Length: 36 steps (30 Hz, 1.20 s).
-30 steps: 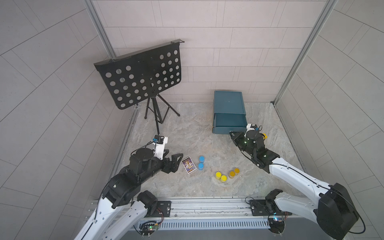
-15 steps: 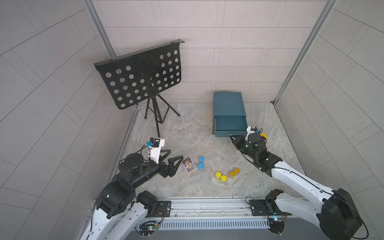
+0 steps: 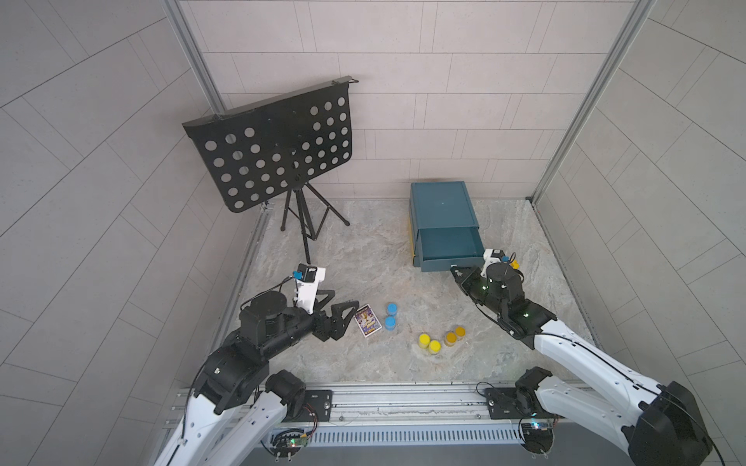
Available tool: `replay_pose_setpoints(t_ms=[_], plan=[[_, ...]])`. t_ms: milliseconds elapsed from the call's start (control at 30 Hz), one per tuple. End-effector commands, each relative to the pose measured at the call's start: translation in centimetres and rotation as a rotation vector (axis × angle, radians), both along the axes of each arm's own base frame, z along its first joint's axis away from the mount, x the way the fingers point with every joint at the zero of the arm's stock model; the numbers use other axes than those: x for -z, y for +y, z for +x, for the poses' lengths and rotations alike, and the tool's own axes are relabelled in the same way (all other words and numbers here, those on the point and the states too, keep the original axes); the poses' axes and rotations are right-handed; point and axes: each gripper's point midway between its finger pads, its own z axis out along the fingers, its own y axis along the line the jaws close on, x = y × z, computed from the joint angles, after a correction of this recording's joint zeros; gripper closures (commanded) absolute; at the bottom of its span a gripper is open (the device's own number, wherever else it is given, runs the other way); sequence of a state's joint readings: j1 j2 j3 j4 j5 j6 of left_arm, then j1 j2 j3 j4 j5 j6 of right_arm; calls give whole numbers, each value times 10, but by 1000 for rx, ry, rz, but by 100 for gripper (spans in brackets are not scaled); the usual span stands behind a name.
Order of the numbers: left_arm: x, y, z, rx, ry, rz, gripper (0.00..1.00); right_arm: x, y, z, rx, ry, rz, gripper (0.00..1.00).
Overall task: Put the paint cans in the drawer according to color
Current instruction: Open the drawer in the storage box, then pick up the paint can at the center of the board.
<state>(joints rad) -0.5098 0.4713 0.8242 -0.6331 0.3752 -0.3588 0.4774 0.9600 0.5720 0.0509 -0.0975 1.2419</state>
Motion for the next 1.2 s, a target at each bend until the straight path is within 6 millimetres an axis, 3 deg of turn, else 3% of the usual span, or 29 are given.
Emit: replay_pose_setpoints(t_ms=[0, 33, 133, 200, 267, 600, 700, 800, 933, 1033, 1167], plan=[[-1, 1, 3, -7, -15, -4, 9, 12, -3, -10, -16, 73, -72, 100], [-1, 1, 3, -7, -16, -4, 9, 13, -4, -10, -16, 78, -79, 99], [-2, 1, 3, -9, -17, -4, 9, 15, -7, -12, -15, 86, -110, 44], [-2, 1, 3, -12, -17, -4, 9, 23, -8, -18, -36, 97, -174, 36], [-1, 2, 3, -14, -16, -2, 9, 15, -7, -22, -63, 74, -250, 36], [0, 4, 4, -30, -15, 4, 8, 28, 0, -60, -217, 29, -695, 47], [-1, 5, 4, -33, -15, 3, 8, 32, 30, -67, -326, 12, -840, 49], [-1, 6, 5, -41, -17, 5, 8, 33, 74, -74, -431, -40, -961, 50], [-1, 6, 5, -42, -18, 5, 8, 51, 135, -76, -607, -25, -1041, 49], [-1, 6, 4, -40, -19, 4, 8, 66, 164, -77, -698, 2, -1082, 46], [-2, 7, 4, -41, -23, 2, 8, 80, 178, -70, -717, 34, -1113, 43]])
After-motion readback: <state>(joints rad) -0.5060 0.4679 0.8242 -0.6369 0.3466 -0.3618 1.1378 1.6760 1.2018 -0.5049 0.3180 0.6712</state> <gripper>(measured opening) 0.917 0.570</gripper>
